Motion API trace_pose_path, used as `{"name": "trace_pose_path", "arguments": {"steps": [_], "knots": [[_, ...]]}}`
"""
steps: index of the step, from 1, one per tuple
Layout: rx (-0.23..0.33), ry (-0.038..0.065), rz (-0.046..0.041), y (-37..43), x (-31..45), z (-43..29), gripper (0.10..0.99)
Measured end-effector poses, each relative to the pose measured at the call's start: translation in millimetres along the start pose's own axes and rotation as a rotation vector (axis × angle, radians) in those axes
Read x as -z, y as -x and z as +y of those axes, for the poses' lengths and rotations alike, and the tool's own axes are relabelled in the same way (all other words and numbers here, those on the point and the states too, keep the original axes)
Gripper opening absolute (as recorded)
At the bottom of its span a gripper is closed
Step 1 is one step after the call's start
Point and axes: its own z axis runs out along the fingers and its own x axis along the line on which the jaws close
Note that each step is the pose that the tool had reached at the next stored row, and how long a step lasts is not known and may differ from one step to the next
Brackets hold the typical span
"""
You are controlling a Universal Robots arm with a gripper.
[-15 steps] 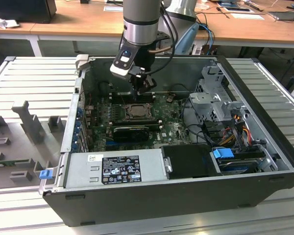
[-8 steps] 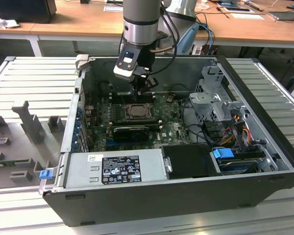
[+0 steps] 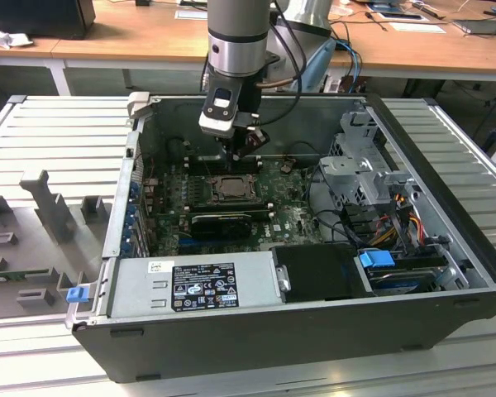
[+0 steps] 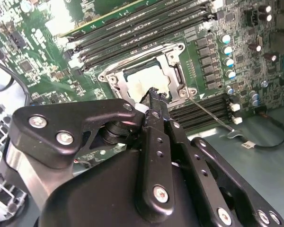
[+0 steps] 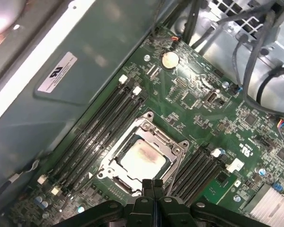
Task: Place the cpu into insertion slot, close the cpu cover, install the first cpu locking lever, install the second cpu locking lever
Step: 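Install the first cpu locking lever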
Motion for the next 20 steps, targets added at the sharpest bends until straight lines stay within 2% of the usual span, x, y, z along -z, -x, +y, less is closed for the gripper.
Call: {"name": "trace_pose_path", "arguments": {"steps": [4,7,17,19,20], "knots": [[0.06,0.001,0.0006,0.0,0.0,0.0,0.106],[0.129,0.001,0.0013,0.0,-0.1,0.0,0.106],[0.269,0.003,0.0028,-0.1,-0.1,-0.1,0.106],[0.365,0.004,0.0038,-0.3,-0.4,-0.3,0.106],[0.383,0.004,0.0039,-0.4,-0.4,-0.4,0.106]]}}
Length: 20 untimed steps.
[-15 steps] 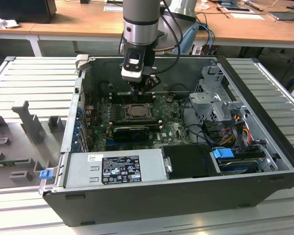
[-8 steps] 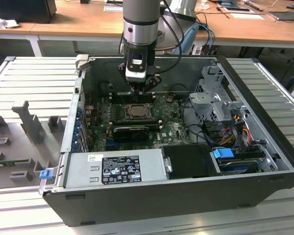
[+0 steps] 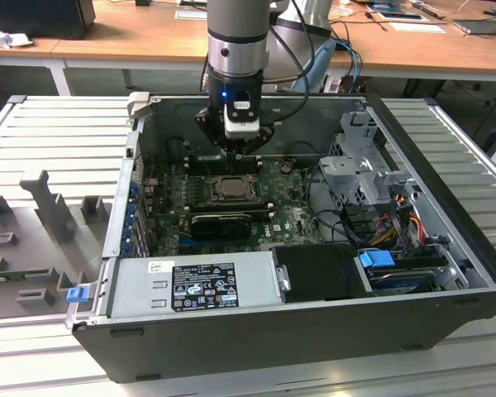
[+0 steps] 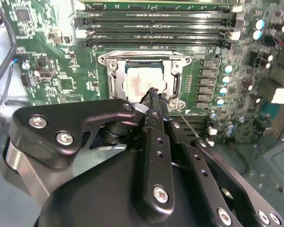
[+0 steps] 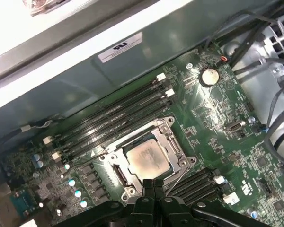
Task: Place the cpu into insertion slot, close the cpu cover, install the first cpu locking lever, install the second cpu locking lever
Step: 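Install the first cpu locking lever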
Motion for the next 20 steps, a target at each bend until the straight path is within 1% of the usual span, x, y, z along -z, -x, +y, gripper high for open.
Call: {"name": "trace_pose_path", "arguments": {"steps": [3,4,8,10,13,15,19,20], "knots": [[0.076,0.001,0.0008,-0.2,-0.1,-0.1,0.106],[0.122,0.001,0.0013,-0.3,-0.2,-0.2,0.106],[0.243,0.003,0.0025,-0.4,-0.4,-0.2,0.106],[0.276,0.003,0.0029,-2.0,-0.5,-1.1,0.106],[0.286,0.005,0.0037,-8.7,-0.7,-4.7,0.106],[0.331,0.005,0.0042,-10.0,-1.2,-5.5,0.106],[0.387,0.006,0.0048,-10.8,-1.8,-5.9,0.106],[0.417,0.006,0.0051,-11.2,-2.1,-6.1,0.106]]}}
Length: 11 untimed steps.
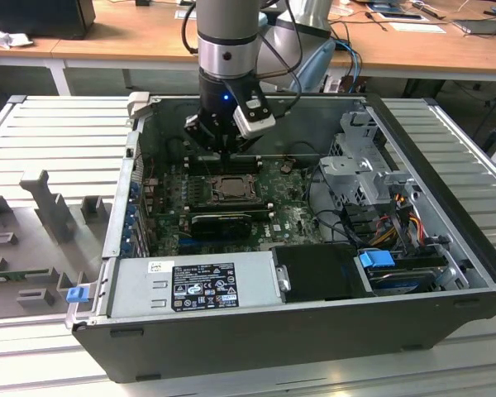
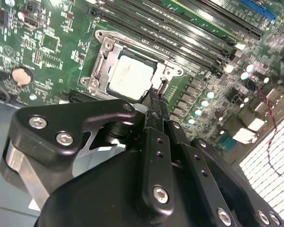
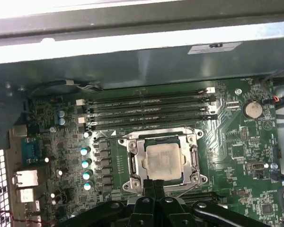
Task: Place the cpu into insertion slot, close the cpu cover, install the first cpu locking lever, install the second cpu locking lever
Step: 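Install the first cpu locking lever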
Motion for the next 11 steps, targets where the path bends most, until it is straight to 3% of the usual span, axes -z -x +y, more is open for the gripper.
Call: {"name": "trace_pose_path", "arguments": {"steps": [3,11], "knots": [[0.039,0.001,0.0004,-5.1,-0.8,-0.4,0.106],[0.044,0.006,0.0009,-27.1,-1.6,-2.1,0.106]]}}
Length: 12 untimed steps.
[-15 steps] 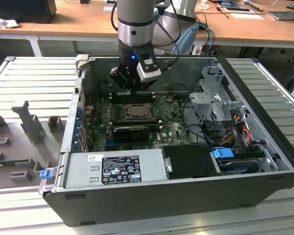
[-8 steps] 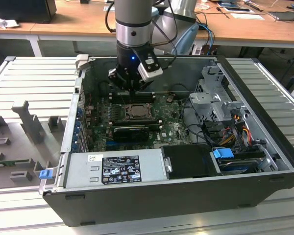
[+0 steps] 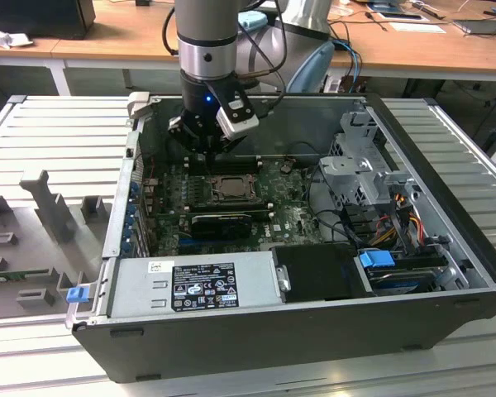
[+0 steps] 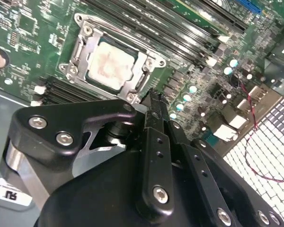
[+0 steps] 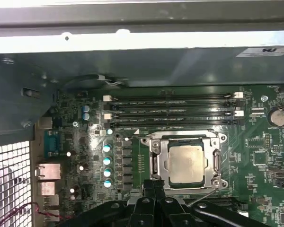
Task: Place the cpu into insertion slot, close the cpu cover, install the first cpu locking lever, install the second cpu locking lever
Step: 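Install the first cpu locking lever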
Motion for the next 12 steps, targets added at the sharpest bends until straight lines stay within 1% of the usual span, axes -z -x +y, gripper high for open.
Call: {"name": "trace_pose_path", "arguments": {"steps": [1,4,7,9,12], "knots": [[0.0,0.001,0.0,-2.3,-0.1,-0.1,0.106],[0.0,0.006,0.0001,-15.2,-0.1,-0.4,0.106],[0.0,0.009,0.0,-20.8,-0.3,-0.1,0.106],[0.0,0.009,0.0002,-22.9,-0.4,1.4,0.106],[0.0,0.011,0.0002,-27.1,-0.9,7.7,0.106]]}}
